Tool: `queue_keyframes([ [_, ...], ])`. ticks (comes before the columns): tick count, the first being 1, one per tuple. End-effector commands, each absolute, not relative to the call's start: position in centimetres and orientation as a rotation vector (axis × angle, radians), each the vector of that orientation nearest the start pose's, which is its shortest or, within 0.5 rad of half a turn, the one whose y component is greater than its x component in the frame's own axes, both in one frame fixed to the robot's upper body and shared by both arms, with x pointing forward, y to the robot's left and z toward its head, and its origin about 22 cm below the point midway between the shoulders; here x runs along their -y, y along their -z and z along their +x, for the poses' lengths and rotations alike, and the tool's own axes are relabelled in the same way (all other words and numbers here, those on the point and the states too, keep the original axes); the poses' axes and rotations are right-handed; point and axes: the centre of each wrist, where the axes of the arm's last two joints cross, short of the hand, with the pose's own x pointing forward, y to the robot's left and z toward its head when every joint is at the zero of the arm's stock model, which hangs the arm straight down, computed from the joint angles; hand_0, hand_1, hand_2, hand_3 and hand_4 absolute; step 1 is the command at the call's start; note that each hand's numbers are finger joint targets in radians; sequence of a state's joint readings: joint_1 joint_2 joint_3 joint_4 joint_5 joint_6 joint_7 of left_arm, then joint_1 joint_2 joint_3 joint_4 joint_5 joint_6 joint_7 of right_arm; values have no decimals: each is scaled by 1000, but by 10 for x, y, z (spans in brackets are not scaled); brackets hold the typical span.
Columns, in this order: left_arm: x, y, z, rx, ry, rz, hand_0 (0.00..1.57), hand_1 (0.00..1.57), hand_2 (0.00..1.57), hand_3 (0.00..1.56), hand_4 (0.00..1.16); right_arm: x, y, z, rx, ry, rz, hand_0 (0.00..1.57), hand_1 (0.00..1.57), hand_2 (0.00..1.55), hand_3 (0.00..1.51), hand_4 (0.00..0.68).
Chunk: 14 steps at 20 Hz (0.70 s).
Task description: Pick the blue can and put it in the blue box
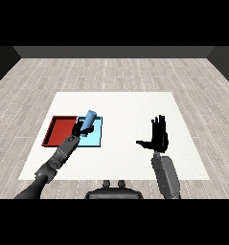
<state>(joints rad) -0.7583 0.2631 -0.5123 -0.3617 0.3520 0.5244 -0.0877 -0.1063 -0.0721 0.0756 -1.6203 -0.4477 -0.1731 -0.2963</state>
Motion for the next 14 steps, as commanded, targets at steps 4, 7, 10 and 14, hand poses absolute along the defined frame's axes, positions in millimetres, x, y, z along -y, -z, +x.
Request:
queue_keyframes([
  [4, -212, 72, 370, 955, 199, 655, 899, 899, 821, 577, 848, 237, -34, 276, 1915, 377, 219, 0, 0, 0, 0, 0],
  [7, -222, 82, 361, 950, 61, 610, 1464, 1464, 1314, 0, 700, 244, -26, 274, 1894, 360, 194, 0, 0, 0, 0, 0],
  [10, -217, 77, 367, 919, 73, 599, 1170, 1170, 1021, 0, 686, 229, -20, 267, 1890, 368, 204, 0, 0, 0, 0, 0],
  [14, -251, 71, 369, 887, 166, 606, 0, 0, 0, 0, 0, 234, -13, 272, 1900, 404, 185, 0, 0, 0, 0, 0],
])
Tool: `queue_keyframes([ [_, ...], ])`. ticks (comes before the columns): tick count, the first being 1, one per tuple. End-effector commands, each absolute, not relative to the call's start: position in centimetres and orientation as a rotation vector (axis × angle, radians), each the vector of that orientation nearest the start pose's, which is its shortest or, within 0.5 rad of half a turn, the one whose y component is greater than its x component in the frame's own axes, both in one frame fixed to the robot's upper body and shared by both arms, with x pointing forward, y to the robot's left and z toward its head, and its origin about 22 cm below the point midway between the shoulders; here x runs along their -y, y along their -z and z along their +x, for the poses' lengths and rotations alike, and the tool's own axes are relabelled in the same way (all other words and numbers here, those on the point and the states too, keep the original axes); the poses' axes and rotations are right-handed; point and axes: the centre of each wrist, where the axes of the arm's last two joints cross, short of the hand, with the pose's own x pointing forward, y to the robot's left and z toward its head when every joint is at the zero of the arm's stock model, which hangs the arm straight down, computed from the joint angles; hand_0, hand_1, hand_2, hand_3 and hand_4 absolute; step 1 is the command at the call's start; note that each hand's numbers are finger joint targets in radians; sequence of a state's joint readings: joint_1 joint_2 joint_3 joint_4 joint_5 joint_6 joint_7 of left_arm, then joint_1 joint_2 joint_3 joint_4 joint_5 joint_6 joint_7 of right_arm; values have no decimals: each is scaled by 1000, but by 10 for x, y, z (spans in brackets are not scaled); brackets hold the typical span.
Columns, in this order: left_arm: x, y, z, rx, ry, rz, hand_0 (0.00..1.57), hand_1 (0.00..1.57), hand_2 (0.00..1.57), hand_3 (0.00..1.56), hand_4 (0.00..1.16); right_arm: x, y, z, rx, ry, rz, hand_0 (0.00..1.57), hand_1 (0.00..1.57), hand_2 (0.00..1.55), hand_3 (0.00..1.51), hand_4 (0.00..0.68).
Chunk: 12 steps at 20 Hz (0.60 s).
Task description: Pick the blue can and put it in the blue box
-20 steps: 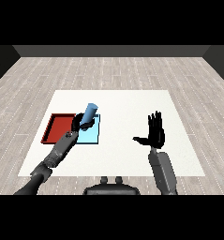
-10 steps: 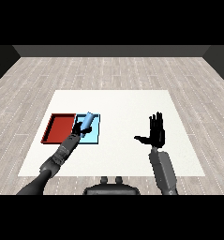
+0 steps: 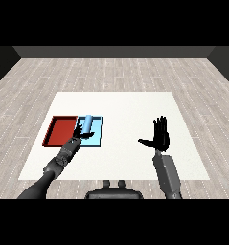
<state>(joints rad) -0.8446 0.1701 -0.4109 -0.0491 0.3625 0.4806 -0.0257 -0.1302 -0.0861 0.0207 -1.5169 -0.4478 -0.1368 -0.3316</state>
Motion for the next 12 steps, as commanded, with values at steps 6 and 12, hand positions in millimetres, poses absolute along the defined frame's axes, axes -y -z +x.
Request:
queue_keyframes([
  [6, -244, 60, 379, 944, 176, 668, 0, 0, 0, 0, 0, 226, -20, 278, 1924, 376, 214, 0, 0, 0, 0, 0],
  [12, -230, 54, 382, 1315, 45, 565, 0, 0, 0, 0, 0, 234, -4, 257, 1926, 308, 241, 0, 0, 0, 0, 0],
])
